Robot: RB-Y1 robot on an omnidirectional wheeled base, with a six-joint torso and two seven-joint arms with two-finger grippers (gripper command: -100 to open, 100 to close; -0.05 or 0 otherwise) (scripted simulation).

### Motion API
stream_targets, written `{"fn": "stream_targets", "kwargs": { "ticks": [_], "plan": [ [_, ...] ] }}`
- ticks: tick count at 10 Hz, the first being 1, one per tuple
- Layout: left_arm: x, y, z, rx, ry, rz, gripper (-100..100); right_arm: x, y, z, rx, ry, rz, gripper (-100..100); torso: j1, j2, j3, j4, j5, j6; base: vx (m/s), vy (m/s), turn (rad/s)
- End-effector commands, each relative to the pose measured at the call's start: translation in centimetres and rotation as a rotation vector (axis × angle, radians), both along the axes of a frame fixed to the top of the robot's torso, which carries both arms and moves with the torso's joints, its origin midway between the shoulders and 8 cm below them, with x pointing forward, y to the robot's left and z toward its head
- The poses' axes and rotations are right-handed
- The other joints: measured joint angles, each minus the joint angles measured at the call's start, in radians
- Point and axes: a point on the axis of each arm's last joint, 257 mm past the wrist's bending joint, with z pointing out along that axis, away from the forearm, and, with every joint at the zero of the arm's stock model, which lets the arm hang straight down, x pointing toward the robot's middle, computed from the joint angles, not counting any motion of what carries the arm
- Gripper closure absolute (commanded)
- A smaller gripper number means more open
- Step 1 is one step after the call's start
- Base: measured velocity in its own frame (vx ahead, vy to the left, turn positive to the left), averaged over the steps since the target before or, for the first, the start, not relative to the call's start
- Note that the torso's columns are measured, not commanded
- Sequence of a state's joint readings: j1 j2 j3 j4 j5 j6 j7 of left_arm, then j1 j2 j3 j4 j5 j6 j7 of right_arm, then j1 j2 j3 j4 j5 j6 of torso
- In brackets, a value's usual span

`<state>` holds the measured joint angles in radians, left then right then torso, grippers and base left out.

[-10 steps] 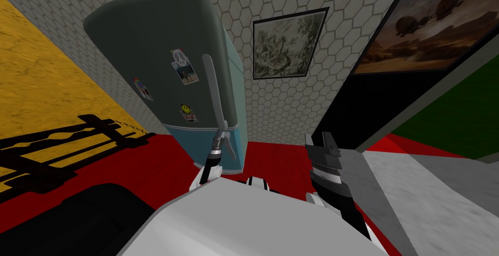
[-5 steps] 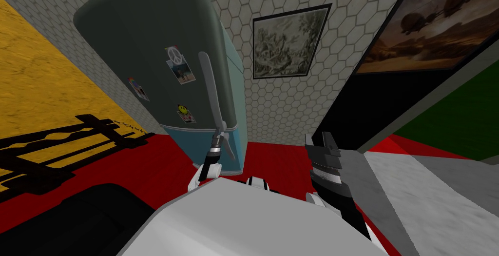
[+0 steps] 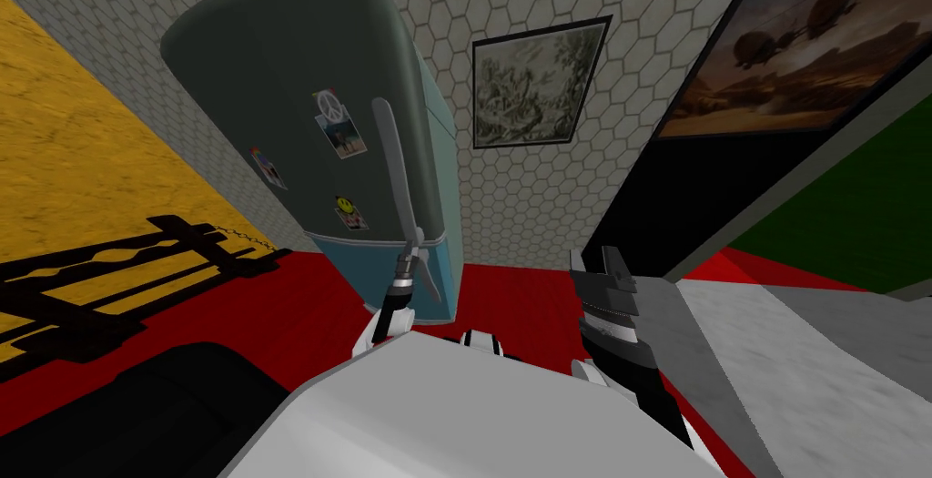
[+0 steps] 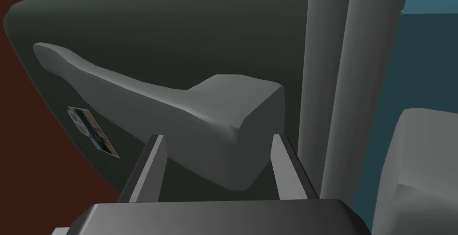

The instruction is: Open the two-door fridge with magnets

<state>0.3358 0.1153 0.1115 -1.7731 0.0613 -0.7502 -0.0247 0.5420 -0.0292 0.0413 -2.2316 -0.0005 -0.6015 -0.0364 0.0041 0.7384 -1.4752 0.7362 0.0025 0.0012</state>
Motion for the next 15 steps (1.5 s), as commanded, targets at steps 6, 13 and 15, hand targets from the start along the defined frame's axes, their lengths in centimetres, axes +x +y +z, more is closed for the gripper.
{"fn": "stream_targets", "kwargs": {
  "ticks": [6, 13, 15],
  "plan": [
    [-0.1, -3.5, 0.6, 0.0, 0.018, -0.179, 100, 0.0, 0.0, 0.0, 0.0, 0.0, 0.0, 0, 0.008, 0.006, 0.002, 0.008, -0.002, -0.007, -0.295, 0.169, -0.117],
    [-1.4, -6.6, 0.0, -0.001, 0.046, -0.31, 100, 0.0, 0.0, 0.0, 0.0, 0.0, 0.0, 0, -0.001, 0.0, -0.001, 0.003, -0.003, -0.001, -0.252, 0.154, -0.082],
    [-2.6, -7.8, 0.3, 0.004, 0.04, -0.369, 100, 0.0, 0.0, 0.0, 0.0, 0.0, 0.0, 0, 0.003, 0.001, -0.001, 0.005, -0.003, -0.005, -0.18, 0.209, -0.073]
  ]
}}
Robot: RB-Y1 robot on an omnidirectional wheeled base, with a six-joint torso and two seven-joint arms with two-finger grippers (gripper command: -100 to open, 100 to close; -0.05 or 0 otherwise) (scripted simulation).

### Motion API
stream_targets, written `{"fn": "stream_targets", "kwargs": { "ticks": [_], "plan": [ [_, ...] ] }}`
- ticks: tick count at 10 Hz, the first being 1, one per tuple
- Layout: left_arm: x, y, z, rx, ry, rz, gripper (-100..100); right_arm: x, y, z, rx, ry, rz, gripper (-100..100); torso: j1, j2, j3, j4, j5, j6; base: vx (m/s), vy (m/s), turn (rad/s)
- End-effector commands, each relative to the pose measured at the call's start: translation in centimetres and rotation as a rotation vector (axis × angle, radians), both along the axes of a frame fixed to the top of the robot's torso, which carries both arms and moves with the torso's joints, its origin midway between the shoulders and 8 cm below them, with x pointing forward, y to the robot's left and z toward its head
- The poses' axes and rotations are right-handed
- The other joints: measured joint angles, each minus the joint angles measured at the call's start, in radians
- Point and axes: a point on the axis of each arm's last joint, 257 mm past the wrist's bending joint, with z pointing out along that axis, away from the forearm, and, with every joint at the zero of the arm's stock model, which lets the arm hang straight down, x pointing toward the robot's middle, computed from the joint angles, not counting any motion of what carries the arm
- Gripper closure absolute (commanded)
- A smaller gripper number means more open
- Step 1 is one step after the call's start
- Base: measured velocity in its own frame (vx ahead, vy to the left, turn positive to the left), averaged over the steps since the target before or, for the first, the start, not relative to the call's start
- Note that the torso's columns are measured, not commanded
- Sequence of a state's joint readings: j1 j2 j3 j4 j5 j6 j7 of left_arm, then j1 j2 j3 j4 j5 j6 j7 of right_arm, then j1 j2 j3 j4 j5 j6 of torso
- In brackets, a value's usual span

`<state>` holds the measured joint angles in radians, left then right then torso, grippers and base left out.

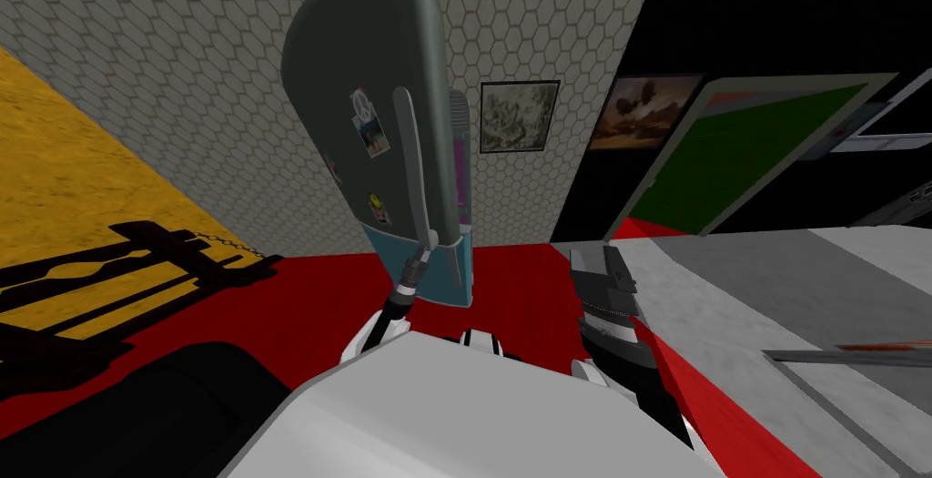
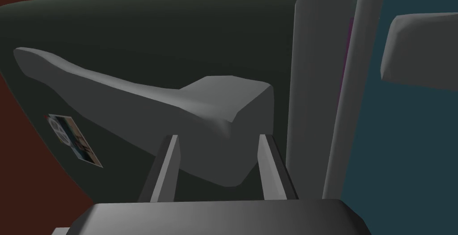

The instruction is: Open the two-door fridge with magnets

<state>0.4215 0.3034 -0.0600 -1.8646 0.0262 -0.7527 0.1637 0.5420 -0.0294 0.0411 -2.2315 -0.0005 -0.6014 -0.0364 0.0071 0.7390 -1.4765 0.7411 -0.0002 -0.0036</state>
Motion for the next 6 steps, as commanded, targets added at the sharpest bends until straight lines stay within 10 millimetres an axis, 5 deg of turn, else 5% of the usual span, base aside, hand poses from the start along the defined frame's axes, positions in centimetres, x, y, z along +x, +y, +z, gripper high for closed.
{"fn": "stream_targets", "kwargs": {
  "ticks": [1, 6],
  "plan": [
    [-1.0, -0.7, 0.6, 0.0, -0.015, -0.042, 100, 0.0, 0.0, 0.0, 0.0, 0.0, 0.0, 0, 0.003, 0.001, 0.0, 0.001, 0.001, -0.001, -0.163, 0.19, -0.062],
    [-3.6, -3.2, 1.0, -0.005, -0.021, -0.165, 100, 0.0, 0.0, 0.0, 0.0, 0.0, 0.0, 0, 0.006, -0.001, -0.003, 0.004, -0.001, -0.003, -0.198, 0.195, -0.066]
  ]
}}
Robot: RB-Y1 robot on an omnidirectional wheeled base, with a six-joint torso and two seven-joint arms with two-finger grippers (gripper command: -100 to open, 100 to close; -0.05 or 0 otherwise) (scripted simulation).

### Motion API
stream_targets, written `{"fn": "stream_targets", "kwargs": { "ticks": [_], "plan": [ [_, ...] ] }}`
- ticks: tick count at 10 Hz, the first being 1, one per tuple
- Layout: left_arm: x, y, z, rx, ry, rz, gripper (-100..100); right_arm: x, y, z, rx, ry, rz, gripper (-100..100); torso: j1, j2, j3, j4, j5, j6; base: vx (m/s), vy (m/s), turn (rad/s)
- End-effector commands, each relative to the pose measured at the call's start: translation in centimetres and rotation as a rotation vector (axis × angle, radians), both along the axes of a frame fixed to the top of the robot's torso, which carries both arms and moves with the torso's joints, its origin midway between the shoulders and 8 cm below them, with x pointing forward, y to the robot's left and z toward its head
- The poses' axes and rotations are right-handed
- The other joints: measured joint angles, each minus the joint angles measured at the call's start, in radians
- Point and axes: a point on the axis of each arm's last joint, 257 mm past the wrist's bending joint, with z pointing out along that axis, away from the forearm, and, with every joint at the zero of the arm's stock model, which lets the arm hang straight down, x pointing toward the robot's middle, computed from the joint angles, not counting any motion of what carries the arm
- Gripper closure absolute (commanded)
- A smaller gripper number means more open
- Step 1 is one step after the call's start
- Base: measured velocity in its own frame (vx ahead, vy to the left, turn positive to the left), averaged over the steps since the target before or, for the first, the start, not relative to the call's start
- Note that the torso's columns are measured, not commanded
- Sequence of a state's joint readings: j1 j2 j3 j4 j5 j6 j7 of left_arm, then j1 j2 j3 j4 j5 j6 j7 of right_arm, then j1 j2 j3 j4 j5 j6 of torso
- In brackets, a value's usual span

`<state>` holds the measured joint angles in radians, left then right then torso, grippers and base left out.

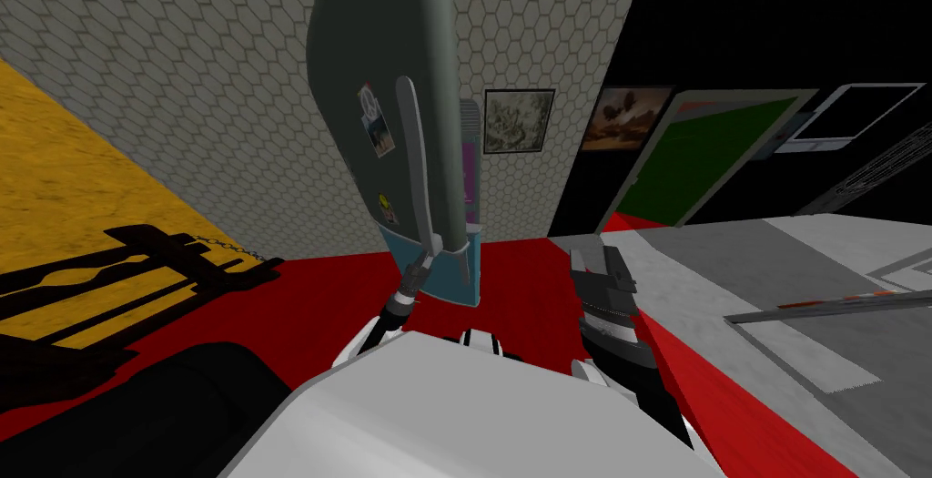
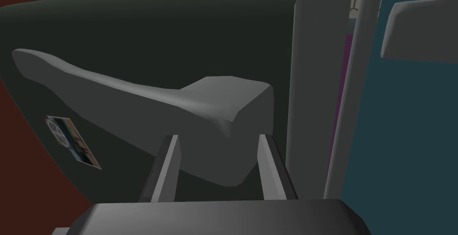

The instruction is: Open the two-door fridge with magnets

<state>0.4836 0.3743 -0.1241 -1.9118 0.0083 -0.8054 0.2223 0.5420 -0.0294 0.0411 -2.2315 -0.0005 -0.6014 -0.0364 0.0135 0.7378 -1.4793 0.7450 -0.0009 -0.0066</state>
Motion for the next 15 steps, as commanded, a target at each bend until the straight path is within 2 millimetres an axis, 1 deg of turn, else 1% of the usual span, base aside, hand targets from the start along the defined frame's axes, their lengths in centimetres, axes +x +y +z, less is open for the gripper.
{"fn": "stream_targets", "kwargs": {
  "ticks": [1, 2, 3, 4, 5, 6, 7, 9, 10, 11, 12, 13, 15],
  "plan": [
    [-1.0, -0.4, 1.1, -0.006, -0.026, -0.038, 100, 0.0, 0.0, 0.0, 0.0, 0.0, 0.0, 0, -0.002, 0.001, 0.001, 0.001, 0.0, 0.001, -0.145, 0.161, -0.039],
    [-1.7, -1.0, 1.2, -0.009, -0.026, -0.07, 100, 0.0, 0.0, 0.0, 0.0, 0.0, 0.0, 0, -0.006, -0.003, -0.002, 0.0, -0.002, 0.002, -0.161, 0.215, -0.058],
    [-2.4, -1.6, 1.2, -0.013, -0.025, -0.102, 100, 0.0, 0.0, 0.0, 0.0, 0.0, 0.0, 0, -0.002, -0.002, -0.002, 0.0, -0.001, 0.002, -0.262, 0.231, -0.081],
    [-1.9, -1.4, 0.2, -0.007, -0.002, -0.084, 100, 0.0, 0.0, 0.0, 0.0, 0.0, 0.0, 0, -0.004, 0.004, 0.003, 0.0, 0.0, 0.003, -0.136, 0.094, -0.025],
    [-2.8, -2.0, 0.3, -0.006, -0.004, -0.12, 100, 0.0, 0.0, 0.0, 0.0, 0.0, 0.0, 0, -0.015, -0.003, 0.001, -0.004, -0.001, 0.005, -0.078, 0.13, -0.031],
    [-3.5, -2.5, 0.4, -0.005, -0.01, -0.151, 100, 0.0, 0.0, 0.0, 0.0, 0.0, 0.0, 0, -0.016, -0.005, -0.001, -0.006, -0.002, 0.007, -0.125, 0.24, -0.102],
    [-3.5, -2.5, 0.4, -0.005, -0.01, -0.151, 100, 0.0, 0.0, 0.0, 0.0, 0.0, 0.0, 0, -0.011, 0.0, 0.001, -0.005, -0.001, 0.007, -0.108, 0.23, -0.071],
    [-5.1, -3.5, 0.7, -0.005, -0.018, -0.213, 100, 0.0, 0.0, 0.0, 0.0, 0.0, 0.0, 0, -0.002, -0.002, -0.001, -0.003, 0.001, 0.003, -0.139, 0.255, -0.072],
    [-5.1, -3.5, 0.7, -0.005, -0.018, -0.213, 100, 0.0, 0.0, 0.0, 0.0, 0.0, 0.0, 0, -0.002, -0.001, 0.0, -0.003, 0.002, 0.004, -0.118, 0.192, -0.033],
    [-5.8, -4.0, 0.8, -0.005, -0.021, -0.244, 100, 0.0, 0.0, 0.0, 0.0, 0.0, 0.0, 0, -0.006, -0.005, -0.003, -0.003, 0.0, 0.003, -0.112, 0.22, -0.042],
    [-6.6, -4.5, 0.9, -0.007, -0.024, -0.276, 100, 0.0, 0.0, 0.0, 0.0, 0.0, 0.0, 0, -0.004, -0.007, -0.005, -0.002, -0.001, 0.004, -0.169, 0.256, -0.092],
    [-6.6, -4.5, 0.9, -0.007, -0.024, -0.276, 100, 0.0, 0.0, 0.0, 0.0, 0.0, 0.0, 0, -0.004, -0.003, -0.003, -0.002, 0.0, 0.004, -0.144, 0.227, -0.033],
    [-8.3, -5.4, 1.2, -0.011, -0.028, -0.34, 100, 0.0, 0.0, 0.0, 0.0, 0.0, 0.0, 0, -0.006, -0.006, -0.004, -0.002, -0.001, 0.005, -0.12, 0.256, -0.071]
  ]
}}
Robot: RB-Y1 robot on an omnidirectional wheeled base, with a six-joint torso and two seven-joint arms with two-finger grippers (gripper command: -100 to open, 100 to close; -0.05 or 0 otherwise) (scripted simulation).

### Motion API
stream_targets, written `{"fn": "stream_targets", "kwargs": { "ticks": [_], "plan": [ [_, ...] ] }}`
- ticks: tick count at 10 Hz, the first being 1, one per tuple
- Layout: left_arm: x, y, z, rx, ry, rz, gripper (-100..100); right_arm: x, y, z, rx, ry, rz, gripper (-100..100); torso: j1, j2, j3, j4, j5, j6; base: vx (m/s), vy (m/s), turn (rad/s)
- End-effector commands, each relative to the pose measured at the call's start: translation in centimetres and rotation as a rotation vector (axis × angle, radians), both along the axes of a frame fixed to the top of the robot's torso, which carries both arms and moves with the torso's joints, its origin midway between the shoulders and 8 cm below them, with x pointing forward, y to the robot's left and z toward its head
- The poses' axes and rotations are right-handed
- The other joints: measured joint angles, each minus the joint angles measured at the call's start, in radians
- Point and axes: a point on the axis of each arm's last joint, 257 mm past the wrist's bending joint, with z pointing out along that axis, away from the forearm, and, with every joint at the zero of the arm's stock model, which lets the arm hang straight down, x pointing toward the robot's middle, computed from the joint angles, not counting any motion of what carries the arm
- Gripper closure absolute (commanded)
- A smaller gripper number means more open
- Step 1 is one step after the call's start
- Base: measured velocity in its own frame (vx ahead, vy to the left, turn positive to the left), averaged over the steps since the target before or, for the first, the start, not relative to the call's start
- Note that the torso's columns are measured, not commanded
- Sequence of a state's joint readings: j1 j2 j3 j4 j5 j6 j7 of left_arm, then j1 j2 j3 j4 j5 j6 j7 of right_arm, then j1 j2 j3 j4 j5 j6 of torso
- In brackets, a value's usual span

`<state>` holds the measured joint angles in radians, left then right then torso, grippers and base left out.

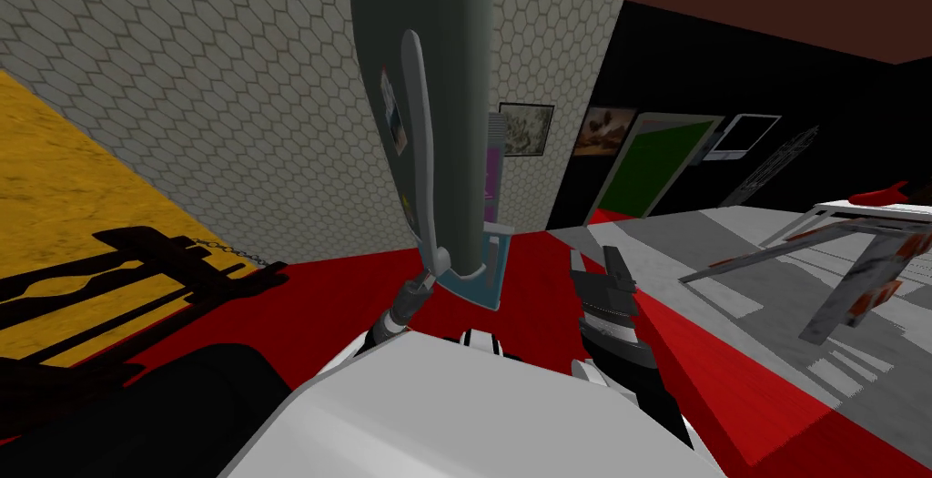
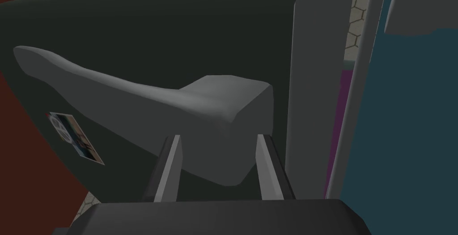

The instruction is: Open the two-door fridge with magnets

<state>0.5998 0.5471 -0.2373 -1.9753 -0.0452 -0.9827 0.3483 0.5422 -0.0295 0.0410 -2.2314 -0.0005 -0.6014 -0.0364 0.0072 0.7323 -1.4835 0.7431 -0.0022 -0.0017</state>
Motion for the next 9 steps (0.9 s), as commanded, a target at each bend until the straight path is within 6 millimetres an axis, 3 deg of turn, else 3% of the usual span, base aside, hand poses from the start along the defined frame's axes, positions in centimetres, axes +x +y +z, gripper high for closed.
{"fn": "stream_targets", "kwargs": {
  "ticks": [1, 3, 9],
  "plan": [
    [-0.9, 0.0, 1.2, 0.001, 0.004, -0.024, -100, 0.0, 0.0, 0.0, 0.0, 0.0, 0.0, 0, -0.001, 0.001, 0.0, 0.001, 0.0, 0.0, -0.05, 0.113, -0.02],
    [-0.9, 0.3, 2.3, 0.001, 0.003, -0.024, -100, 0.0, 0.0, 0.0, 0.001, 0.0, 0.0, 0, -0.02, -0.002, 0.002, -0.005, -0.003, 0.003, 0.013, -0.049, 0.03],
    [-1.1, 0.6, 4.6, 0.003, 0.003, -0.028, -100, 0.0, 0.0, 0.0, 0.0, 0.0, 0.0, 0, -0.005, 0.013, 0.008, 0.005, -0.002, 0.0, 0.007, -0.03, 0.0]
  ]
}}
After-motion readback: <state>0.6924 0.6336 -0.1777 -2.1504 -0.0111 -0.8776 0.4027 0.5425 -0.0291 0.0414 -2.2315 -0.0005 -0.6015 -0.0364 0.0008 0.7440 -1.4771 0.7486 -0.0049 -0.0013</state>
